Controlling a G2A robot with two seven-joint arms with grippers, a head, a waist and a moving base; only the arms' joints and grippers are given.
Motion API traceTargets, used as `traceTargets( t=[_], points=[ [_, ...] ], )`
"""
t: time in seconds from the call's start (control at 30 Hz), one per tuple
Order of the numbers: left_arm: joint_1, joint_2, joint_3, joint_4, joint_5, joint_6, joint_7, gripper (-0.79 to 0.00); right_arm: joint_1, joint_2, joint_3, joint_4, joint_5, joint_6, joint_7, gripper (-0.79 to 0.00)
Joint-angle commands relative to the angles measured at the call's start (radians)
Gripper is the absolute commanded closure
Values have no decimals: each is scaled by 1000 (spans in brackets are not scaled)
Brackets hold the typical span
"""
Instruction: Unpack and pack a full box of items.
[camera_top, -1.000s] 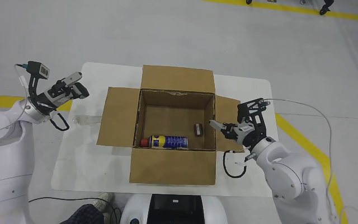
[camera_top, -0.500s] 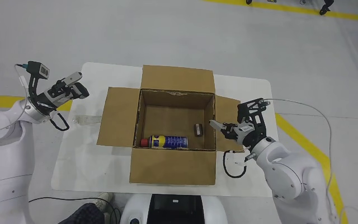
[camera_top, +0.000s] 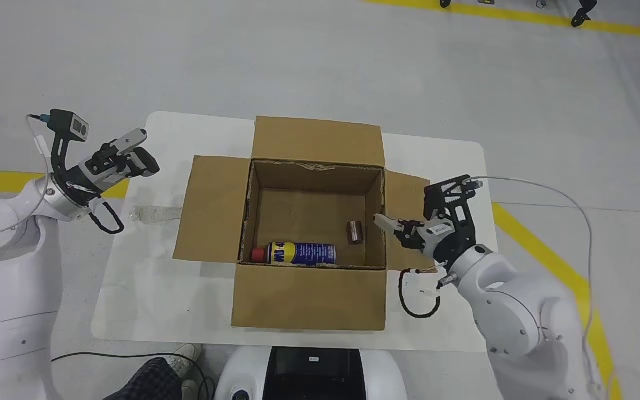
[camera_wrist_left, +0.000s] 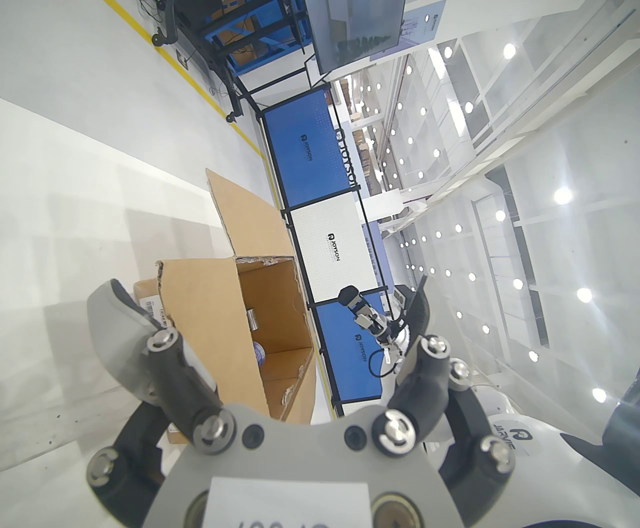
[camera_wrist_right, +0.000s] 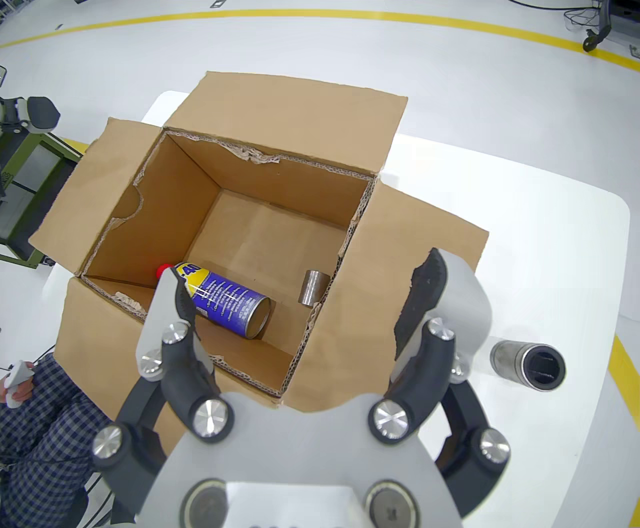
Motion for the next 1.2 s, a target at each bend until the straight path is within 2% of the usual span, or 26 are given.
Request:
traceTargets(
  t=[0.0,0.27,0.63,1.17],
  points=[
    [0,0,0,0,0,0,0,-785,28,0,-17,19,2,-26,-3,-785],
    [0,0,0,0,0,0,0,-785,140,-6,-137,101,-9,-123,15,-785],
    [0,0,0,0,0,0,0,-785,260,-22,-295,203,-60,-179,11,-785],
    [0,0,0,0,0,0,0,-785,274,-25,-313,225,-63,-172,-2,-785]
  ],
)
